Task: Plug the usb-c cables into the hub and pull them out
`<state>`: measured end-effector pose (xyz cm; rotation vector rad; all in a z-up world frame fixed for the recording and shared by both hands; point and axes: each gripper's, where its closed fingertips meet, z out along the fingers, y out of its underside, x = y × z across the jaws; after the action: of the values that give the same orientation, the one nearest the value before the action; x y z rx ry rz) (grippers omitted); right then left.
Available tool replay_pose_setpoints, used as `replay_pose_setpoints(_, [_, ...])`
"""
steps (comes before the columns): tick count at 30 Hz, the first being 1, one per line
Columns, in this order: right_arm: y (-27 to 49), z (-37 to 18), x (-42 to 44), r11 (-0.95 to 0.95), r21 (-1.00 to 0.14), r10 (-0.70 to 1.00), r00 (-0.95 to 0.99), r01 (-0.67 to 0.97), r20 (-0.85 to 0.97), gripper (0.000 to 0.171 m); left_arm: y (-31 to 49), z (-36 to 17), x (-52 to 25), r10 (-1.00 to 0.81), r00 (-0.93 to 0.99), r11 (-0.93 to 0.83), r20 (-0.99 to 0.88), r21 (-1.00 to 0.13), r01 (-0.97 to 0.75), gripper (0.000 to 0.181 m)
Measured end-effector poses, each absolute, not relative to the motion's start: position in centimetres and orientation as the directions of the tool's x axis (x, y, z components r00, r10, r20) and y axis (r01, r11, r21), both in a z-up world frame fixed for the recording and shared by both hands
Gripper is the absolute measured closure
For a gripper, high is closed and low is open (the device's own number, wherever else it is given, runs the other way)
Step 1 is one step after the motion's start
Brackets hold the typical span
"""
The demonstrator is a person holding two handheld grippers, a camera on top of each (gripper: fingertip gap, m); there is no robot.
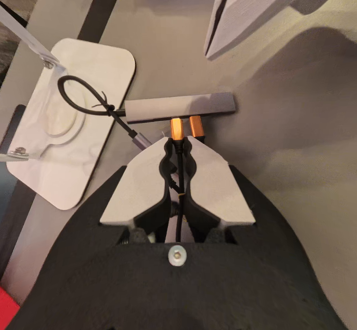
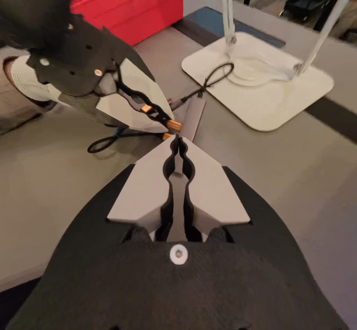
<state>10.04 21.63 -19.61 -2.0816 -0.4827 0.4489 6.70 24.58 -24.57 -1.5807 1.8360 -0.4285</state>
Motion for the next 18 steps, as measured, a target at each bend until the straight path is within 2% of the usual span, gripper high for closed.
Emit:
replay_pose_setpoints(2, [21.8, -21.6, 10.9, -0.59, -0.803, 0.467, 0.847, 0.086, -0.253, 0.145, 24.6, -24.1, 7.0, -0.946, -0.049, 0.253, -0.321, -0.635, -0.73, 0.17])
replay_pose_setpoints(4, [21.8, -23.5, 10.4, -0.64, -0.765, 0.468, 0.825, 0.07, -0.317, 0.137, 23.9, -23.5, 7.4, -0.936, -0.069, 0.293, -0.346, -0.651, -0.701, 0.17])
replay_pose_setpoints(9, [22.1, -22.0, 9.2, -0.609, -0.792, 0.521, 0.734, -0.038, -0.435, 0.152, 23.0, -21.8, 7.7, -0.908, -0.098, 0.374, -0.408, -0.679, -0.632, 0.169])
replay_pose_setpoints(12, [21.2, -20.2, 8.8, -0.609, -0.779, 0.575, 0.596, -0.147, -0.561, 0.163, 22.7, -20.9, 7.5, -0.889, -0.118, 0.419, -0.442, -0.687, -0.593, 0.17])
replay_pose_setpoints(13, [20.6, -19.3, 8.4, -0.608, -0.772, 0.601, 0.527, -0.186, -0.601, 0.165, 22.5, -20.4, 7.5, -0.884, -0.122, 0.434, -0.451, -0.696, -0.573, 0.17])
replay_pose_setpoints(18, [20.1, -18.1, 8.2, -0.611, -0.752, 0.624, 0.434, -0.247, -0.65, 0.165, 22.0, -19.0, 7.5, -0.886, -0.118, 0.44, -0.449, -0.733, -0.519, 0.17])
